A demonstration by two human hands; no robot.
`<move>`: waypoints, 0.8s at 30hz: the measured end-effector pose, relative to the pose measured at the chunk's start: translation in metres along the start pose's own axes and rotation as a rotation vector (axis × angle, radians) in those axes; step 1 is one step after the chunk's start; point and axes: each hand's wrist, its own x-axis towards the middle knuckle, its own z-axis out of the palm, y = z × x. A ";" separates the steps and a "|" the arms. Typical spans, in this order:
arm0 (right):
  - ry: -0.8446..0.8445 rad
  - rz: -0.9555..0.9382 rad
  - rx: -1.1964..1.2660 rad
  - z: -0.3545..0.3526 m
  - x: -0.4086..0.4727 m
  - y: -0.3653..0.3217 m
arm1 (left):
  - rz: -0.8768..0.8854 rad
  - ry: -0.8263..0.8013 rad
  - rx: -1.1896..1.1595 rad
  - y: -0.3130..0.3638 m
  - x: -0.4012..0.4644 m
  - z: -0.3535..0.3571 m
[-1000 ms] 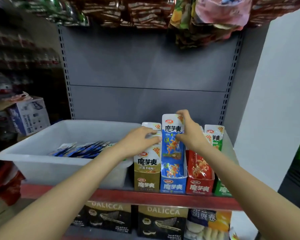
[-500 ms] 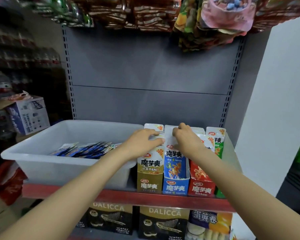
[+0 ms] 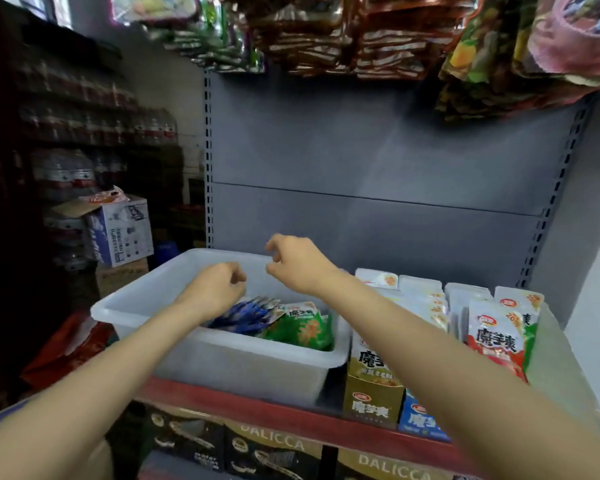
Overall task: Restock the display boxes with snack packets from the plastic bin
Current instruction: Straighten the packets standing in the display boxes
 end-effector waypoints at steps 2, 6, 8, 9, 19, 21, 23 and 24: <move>-0.109 0.021 -0.006 0.029 0.025 -0.013 | -0.081 -0.040 0.059 -0.030 0.013 -0.005; -0.335 0.051 0.053 0.078 0.057 -0.031 | -0.168 -0.185 0.195 -0.068 0.032 -0.012; -0.464 0.070 0.062 0.094 0.064 -0.029 | -0.200 -0.305 0.276 -0.074 0.035 -0.012; -0.511 0.079 0.048 0.103 0.070 -0.027 | -0.227 -0.356 0.289 -0.078 0.037 -0.012; -0.451 0.360 0.468 0.111 0.083 -0.010 | -0.220 -0.246 0.052 -0.090 0.048 -0.012; -0.437 0.423 0.713 0.109 0.081 -0.010 | -0.142 -0.181 -0.014 -0.084 0.044 -0.013; -0.396 0.461 0.959 0.102 0.078 -0.015 | -0.057 -0.148 -0.081 -0.075 0.039 -0.012; -0.356 0.467 1.046 0.099 0.076 -0.018 | 0.001 -0.129 -0.114 -0.070 0.035 -0.012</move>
